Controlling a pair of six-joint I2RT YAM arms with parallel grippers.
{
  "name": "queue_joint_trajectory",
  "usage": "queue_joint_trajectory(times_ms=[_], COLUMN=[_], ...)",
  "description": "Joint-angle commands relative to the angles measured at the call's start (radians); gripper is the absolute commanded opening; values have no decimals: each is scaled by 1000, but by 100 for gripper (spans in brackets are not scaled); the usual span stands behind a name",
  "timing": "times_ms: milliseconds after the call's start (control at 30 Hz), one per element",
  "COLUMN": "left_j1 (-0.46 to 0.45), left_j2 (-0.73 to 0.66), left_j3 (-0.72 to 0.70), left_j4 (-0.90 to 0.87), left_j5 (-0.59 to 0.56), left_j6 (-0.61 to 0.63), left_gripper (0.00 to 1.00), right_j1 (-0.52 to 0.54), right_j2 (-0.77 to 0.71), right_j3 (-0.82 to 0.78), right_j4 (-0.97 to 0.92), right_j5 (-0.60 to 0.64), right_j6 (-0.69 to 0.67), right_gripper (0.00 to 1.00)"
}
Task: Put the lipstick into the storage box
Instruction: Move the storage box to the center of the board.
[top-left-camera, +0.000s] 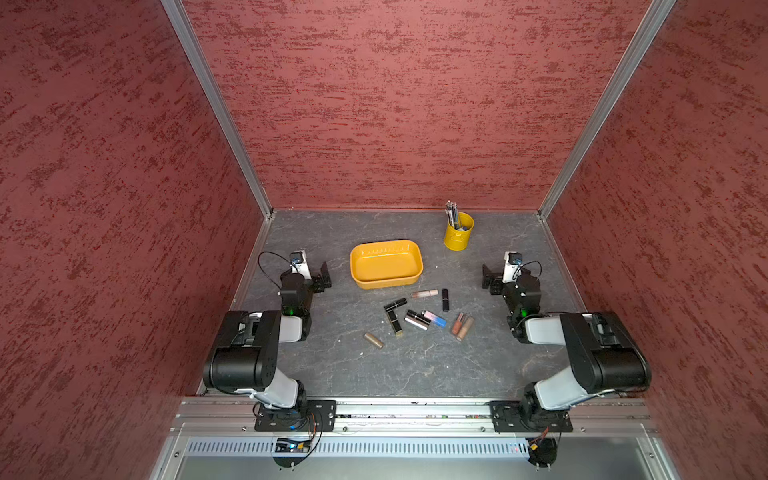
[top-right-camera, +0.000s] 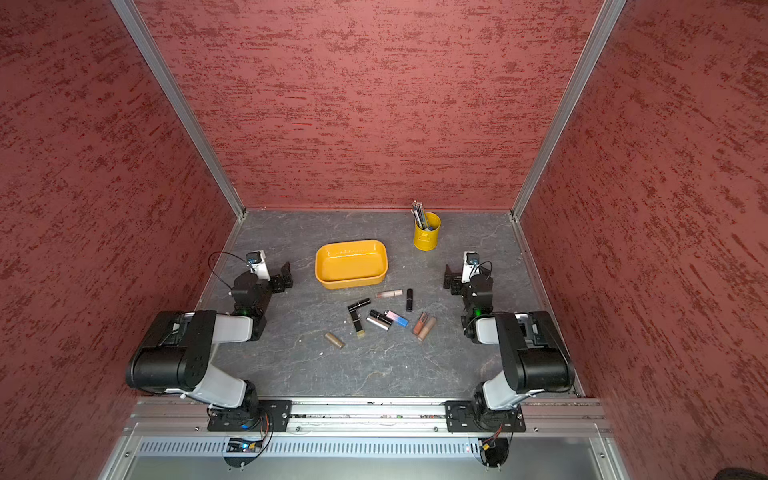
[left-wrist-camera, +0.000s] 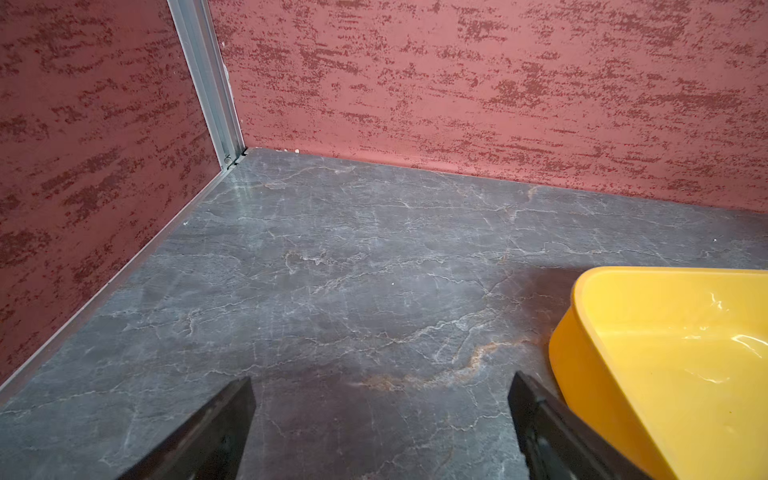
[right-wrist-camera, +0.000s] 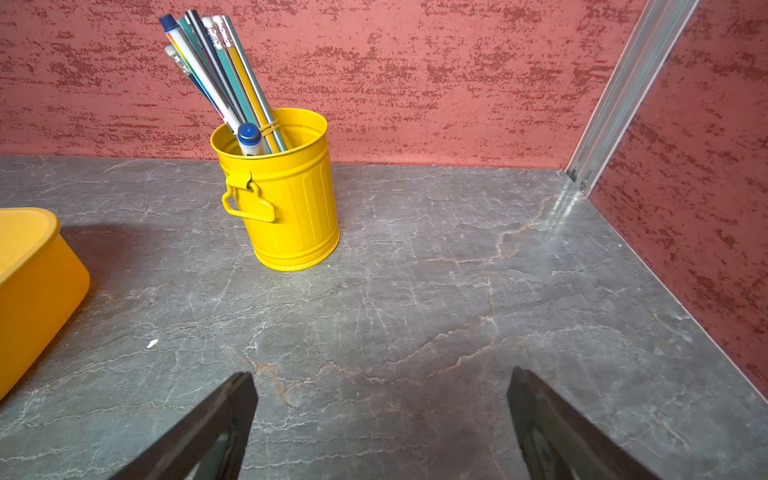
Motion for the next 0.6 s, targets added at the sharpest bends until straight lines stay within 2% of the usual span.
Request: queue_joint_trajectory(times_ms=[0, 567], left_j1=[-4, 10], left_j2=[-9, -11], left_j3=[-1, -3], left_j4=[-3, -1], left_j5=[0, 24], left_j6=[11, 3], left_gripper=[100, 100], right_j1=[-5, -6], right_j2=[-4, -3], right_j3=[3, 10], right_j4=[-11, -23], right_j5=[-16, -14], right_j6=[-7, -2], right_gripper=[99, 99])
